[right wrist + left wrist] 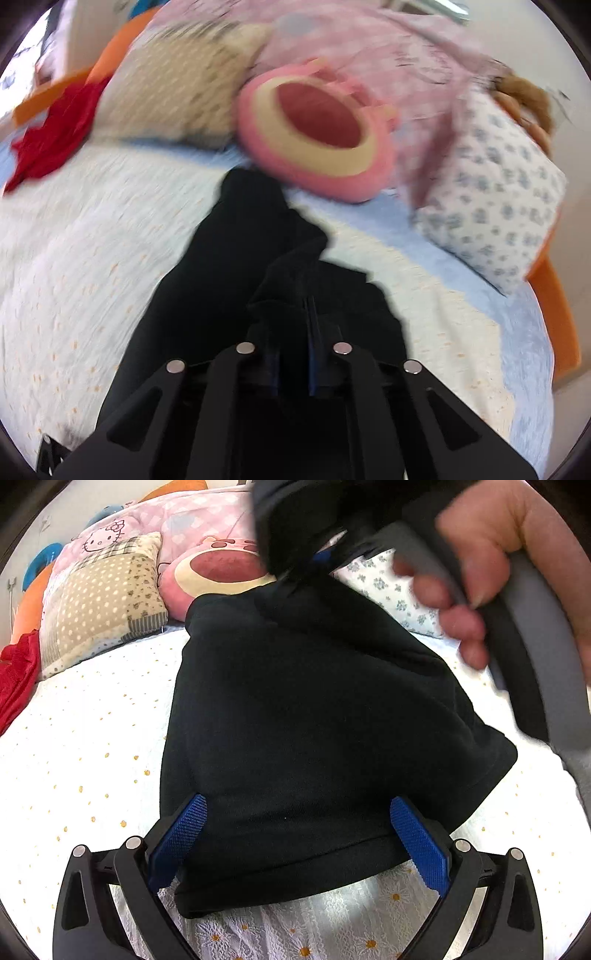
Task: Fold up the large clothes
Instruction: 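Press the folded black jacket flat with both open grippers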
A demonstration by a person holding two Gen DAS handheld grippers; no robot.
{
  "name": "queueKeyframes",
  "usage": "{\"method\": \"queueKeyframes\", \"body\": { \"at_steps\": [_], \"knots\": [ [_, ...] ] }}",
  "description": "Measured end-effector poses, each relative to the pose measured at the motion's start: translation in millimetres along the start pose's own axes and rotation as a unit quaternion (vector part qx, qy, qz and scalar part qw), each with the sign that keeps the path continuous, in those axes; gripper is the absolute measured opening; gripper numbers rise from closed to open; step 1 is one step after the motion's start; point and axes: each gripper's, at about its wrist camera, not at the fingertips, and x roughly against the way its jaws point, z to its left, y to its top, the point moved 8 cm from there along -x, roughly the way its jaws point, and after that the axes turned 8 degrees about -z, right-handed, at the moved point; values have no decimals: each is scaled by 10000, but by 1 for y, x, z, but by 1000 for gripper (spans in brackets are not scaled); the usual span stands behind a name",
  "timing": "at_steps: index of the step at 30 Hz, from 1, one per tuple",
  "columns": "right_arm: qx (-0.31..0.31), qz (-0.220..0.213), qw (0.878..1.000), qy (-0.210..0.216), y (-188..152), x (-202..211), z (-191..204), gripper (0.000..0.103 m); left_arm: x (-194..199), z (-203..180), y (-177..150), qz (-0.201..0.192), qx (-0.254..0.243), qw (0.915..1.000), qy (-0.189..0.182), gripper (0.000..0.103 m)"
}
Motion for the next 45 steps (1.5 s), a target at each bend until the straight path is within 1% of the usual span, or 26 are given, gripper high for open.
{"method": "queueKeyframes", "body": {
  "at_steps": [1, 3, 5, 8, 11, 15, 19, 20, 22, 24, 26, 27, 28, 29, 30, 31, 33, 35, 37, 38, 39, 40, 41, 42, 43, 45],
  "knots": [
    [-179, -60, 9998, -16, 4, 3, -12, 9, 1, 1, 0, -22, 51, 10000, -56, 99],
    [-749, -96, 9971, -68, 10, 6, -51, 9, 4, 6, 2, -101, 221, 9995, -223, 100],
    [-1338, -33, 9910, -19, 10, 4, -86, 9, 6, 8, 3, -179, 395, 9983, -399, 100],
    [-1815, 88, 9833, 100, 3, -7, -117, 8, 8, 11, 4, -247, 528, 9968, -541, 100],
    [-2240, 203, 9739, 292, -12, -27, -129, 8, 10, 12, 4, -286, 539, 9965, -579, 100],
    [-2611, 408, 9634, 453, -37, -57, -130, 8, 12, 16, 5, -367, 694, 9942, -738, 100],
    [-3152, 743, 9430, 764, -72, -94, -128, 8, 12, 16, 4, -373, 629, 9949, -694, 100],
    [-3164, 814, 9420, 773, -80, -101, -125, 9, 12, 15, 4, -375, 613, 9950, -691, 100],
    [-2996, 1018, 9458, 731, -92, -112, -117, 10, 13, 13, 4, -372, 576, 9954, -665, 100],
    [-2796, 1054, 9525, 585, -95, -113, -112, 13, 13, 11, 3, -359, 545, 9959, -633, 100],
    [-2609, 1126, 9576, 472, -90, -108, -109, 23, 12, 11, 4, -345, 516, 9963, -597, 100],
    [-2510, 1154, 9603, 384, -89, -104, -108, 35, 12, 11, 3, -333, 494, 9966, -568, 100],
    [-2385, 1153, 9640, 247, -86, -99, -109, 40, 12, 10, 2, -324, 470, 9969, -545, 100],
    [-2258, 1065, 9683, 108, -82, -89, -110, 45, 11, 9, 2, -311, 433, 9973, -503, 100],
    [-2155, 951, 9719, 0, -77, -77, -111, 52, 9, 10, 3, -301, 415, 9975, -484, 100],
    [-2091, 858, 9741, -64, -74, -68, -113, 55, 9, 10, 2, -290, 397, 9977, -463, 100],
    [-1823, 520, 9816, -242, -63, -36, -115, 55, 8, 9, 2, -275, 364, 9980, -427, 100],
    [-1658, 183, 9857, -233, -53, -7, -114, 55, 8, 7, 2, -258, 315, 9985, -366, 100],
    [-1543, -197, 9878, -77, -45, 23, -107, 54, 8, 5, 1, -244, 265, 9989, -309, 100],
    [-1467, -316, 9886, 150, -42, 36, -96, 48, 8, 5, 0, -243, 262, 9989, -301, 100],
    [-1391, -298, 9888, 454, -41, 43, -82, 35, 8, 5, 0, -238, 254, 9990, -290, 100],
    [-1380, -159, 9871, 800, -43, 45, -67, 26, 8, 5, 0, -233, 244, 9990, -278, 100],
    [-1412, -16, 9847, 1022, -47, 44, -57, 22, 8, 4, 0, -227, 228, 9991, -262, 100],
    [-1395, 102, 9844, 1066, -52, 40, -53, 16, 7, 4, 0, -219, 212, 9992, -246, 100],
    [-1335, 221, 9855, 1027, -57, 33, -48, 16, 7, 4, 0, -215, 206, 9993, -239, 100],
    [-1257, 475, 9879, 774, -73, 17, -46, 15, 7, 4, 0, -210, 194, 9994, -219, 100]
  ]
}}
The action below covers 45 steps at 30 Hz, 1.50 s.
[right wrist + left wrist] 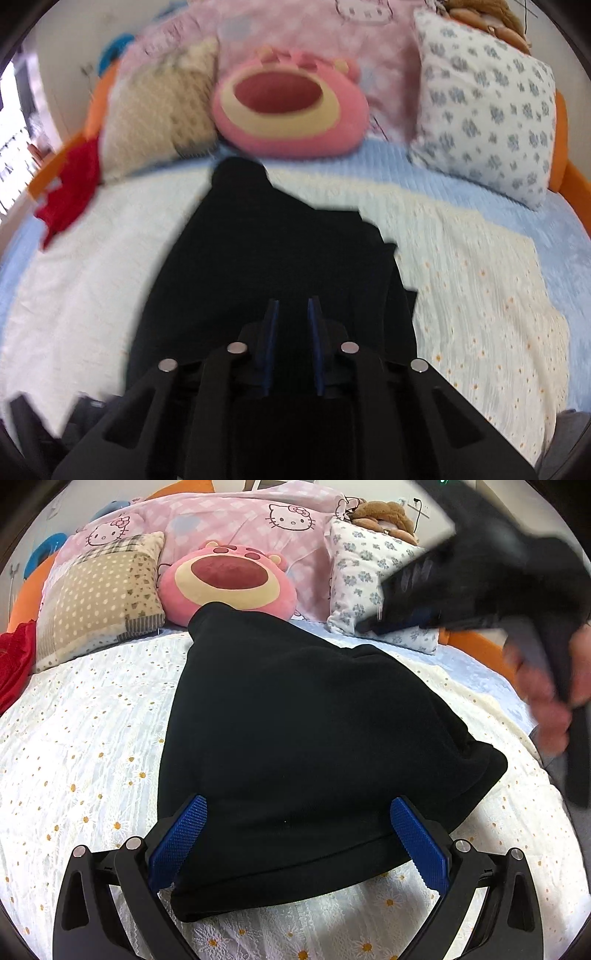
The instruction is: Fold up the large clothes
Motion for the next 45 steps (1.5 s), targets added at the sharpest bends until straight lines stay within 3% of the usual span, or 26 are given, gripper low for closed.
{"method": "queueKeyframes", "body": {
  "at_steps": [4, 8, 11, 14, 20, 21, 24, 25, 26, 29, 30, 32, 34, 37, 39, 43, 45],
  "knots": [
    [-79, 169, 9982, -566, -24, -15, -30, 11, 0, 0, -1, 6, -14, 10000, 1, 100],
    [-213, -68, 9980, -590, -39, -18, -35, 11, 0, -2, 0, 28, -58, 10000, 31, 100],
    [-845, -498, 9945, -378, -51, -26, -45, 11, -1, -2, 0, 43, -101, 9999, 63, 100],
    [-496, -837, 9928, -704, -52, -24, -38, 11, -3, -3, 0, 70, -149, 9998, 124, 100],
    [-67, -722, 9942, -790, -44, -5, -29, 15, -4, -5, -1, 176, -366, 9986, 332, 100],
    [-54, -687, 9936, -895, -45, 5, -30, 23, -3, -6, -1, 186, -375, 9986, 332, 100],
    [-238, -895, 9904, -1027, -55, 44, -33, 65, -1, -5, 2, 275, -386, 9984, 314, 100],
    [-302, -1054, 9892, -971, -58, 60, -34, 73, 3, -7, 5, 330, -467, 9979, 308, 100],
    [-306, -1159, 9887, -899, -64, 75, -33, 73, 10, -8, 11, 395, -546, 9974, 244, 100],
    [-147, -1183, 9904, -694, -82, 105, -30, 72, 35, -10, 26, 700, -349, 9954, -551, 100],
    [-103, -1190, 9911, -585, -89, 112, -29, 72, 46, -4, 36, 811, -241, 9930, -829, 100],
    [-74, -1197, 9916, -492, -97, 116, -29, 72, 52, 10, 51, 1016, -18, 9897, -1007, 100],
    [-61, -1133, 9929, -351, -103, 112, -27, 71, 44, 32, 66, 1333, 753, 9796, -1302, 100],
    [-328, -861, 9957, -131, -112, 90, -28, 65, 17, 60, 67, 1826, 2219, 9427, -1693, 100],
    [-447, -441, 9977, -239, -130, 66, -37, 65, -4, 70, 60, 2125, 2627, 9258, -1697, 100],
    [-14, -616, 9963, -599, -142, 55, -33, 67, -33, 87, 45, 2365, 2623, 9277, -1210, 100],
    [2, -607, 9963, -612, -142, 54, -32, 67, -45, 90, 41, 2453, 2772, 9210, -1218, 100]
  ]
}}
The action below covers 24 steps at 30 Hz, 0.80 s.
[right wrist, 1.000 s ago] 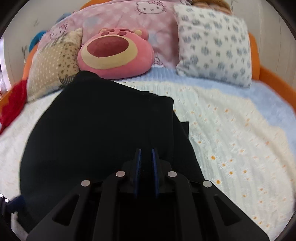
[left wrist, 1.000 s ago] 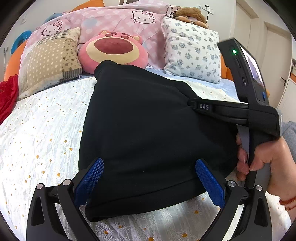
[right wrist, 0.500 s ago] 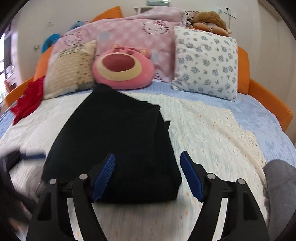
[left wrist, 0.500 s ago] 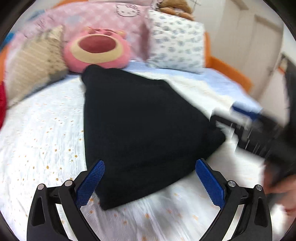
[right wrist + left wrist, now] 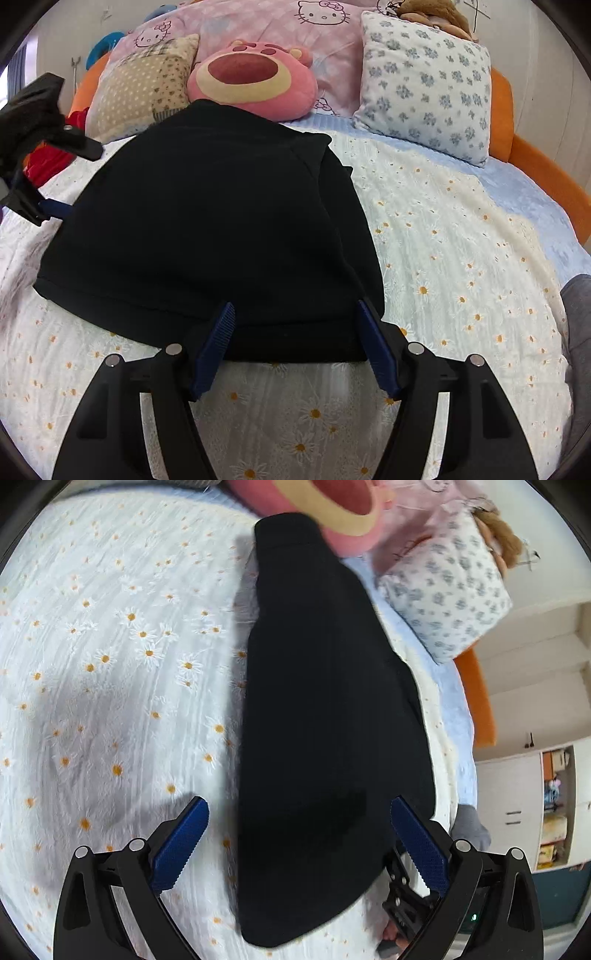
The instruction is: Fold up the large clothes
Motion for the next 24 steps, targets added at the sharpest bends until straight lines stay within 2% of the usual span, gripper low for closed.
{"method": "queueKeyframes", "body": {
  "at_steps": [3, 6, 9, 13, 16, 17, 19, 21, 22, 24],
  "knots": [
    [-348, -1, 9989, 316, 1, -2, -9, 67, -11, 0, 6, -18, 182, 9998, -99, 100],
    [-444, -39, 9982, 400, 0, -2, -10, 68, -24, -13, 9, -2, 73, 9998, -175, 100],
    [-622, -62, 9966, 536, -1, -2, -13, 68, -31, -20, 10, 79, -32, 9999, 78, 100],
    [-711, -86, 9957, 588, -1, -2, -14, 68, -28, -33, 9, 107, -305, 9991, -269, 100],
    [-779, -94, 9948, 654, -2, -2, -14, 68, -34, -24, 2, 133, -418, 9983, -385, 100],
    [-828, -104, 9941, 697, -2, -2, -15, 68, -34, -22, 2, 75, -388, 9981, -475, 100],
    [-871, -117, 9934, 733, -2, -1, -15, 68, -25, -20, 6, -45, -80, 9958, -910, 100],
    [-846, -110, 9938, 709, -2, -2, -14, 68, -15, -18, 12, 71, 302, 9920, -1225, 100],
    [-838, -109, 9940, 697, -2, -2, -15, 68, -12, -19, 13, 143, 311, 9916, -1244, 100],
    [-852, -109, 9938, 704, -2, -1, -15, 68, -13, -25, 11, 416, 82, 9944, -965, 100]
  ]
}}
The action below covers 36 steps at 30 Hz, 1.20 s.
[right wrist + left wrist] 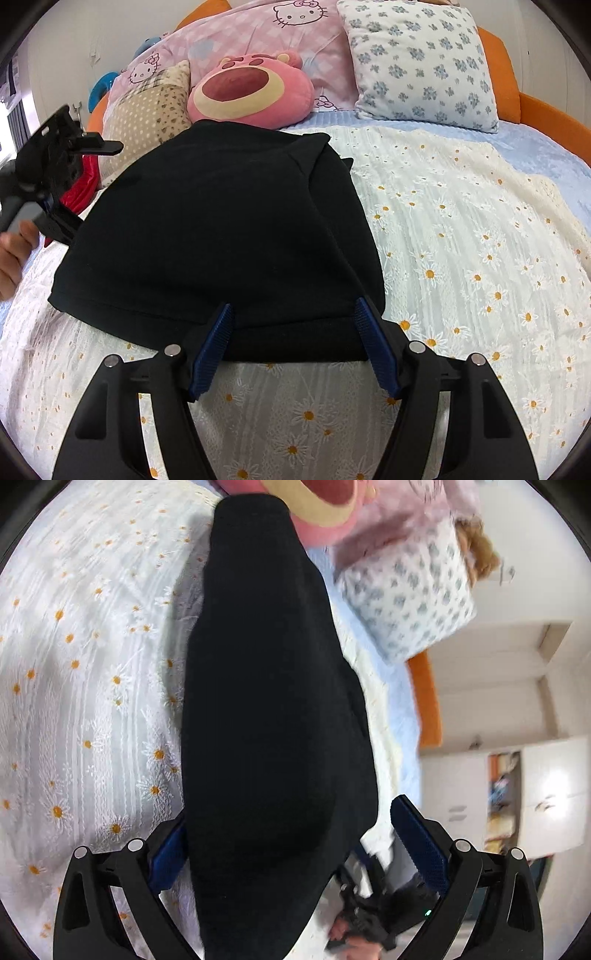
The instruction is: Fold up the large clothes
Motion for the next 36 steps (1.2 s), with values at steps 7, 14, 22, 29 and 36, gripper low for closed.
{"method": "queueKeyframes", "body": {
  "at_steps": [7, 14, 22, 29, 36],
  "knots": [
    [-56, -7, 10000, 38, 0, 1, -1, 68, -35, -13, -39, 1258, -1479, 9640, 1818, 100],
    [-152, -37, 9998, 117, 1, 2, -2, 68, -24, -21, -27, 946, -762, 9856, 1176, 100],
    [-263, -67, 9994, 205, 0, 3, -4, 68, -7, -28, -25, 905, -534, 9911, 819, 100],
    [-279, -67, 9994, 201, 0, 2, -5, 68, -27, -61, -35, 1117, -1165, 9754, 1504, 100],
    [-284, -73, 9993, 211, 0, 2, -6, 68, -38, -10, -31, 1077, -689, 9776, 1671, 100]
  ]
}}
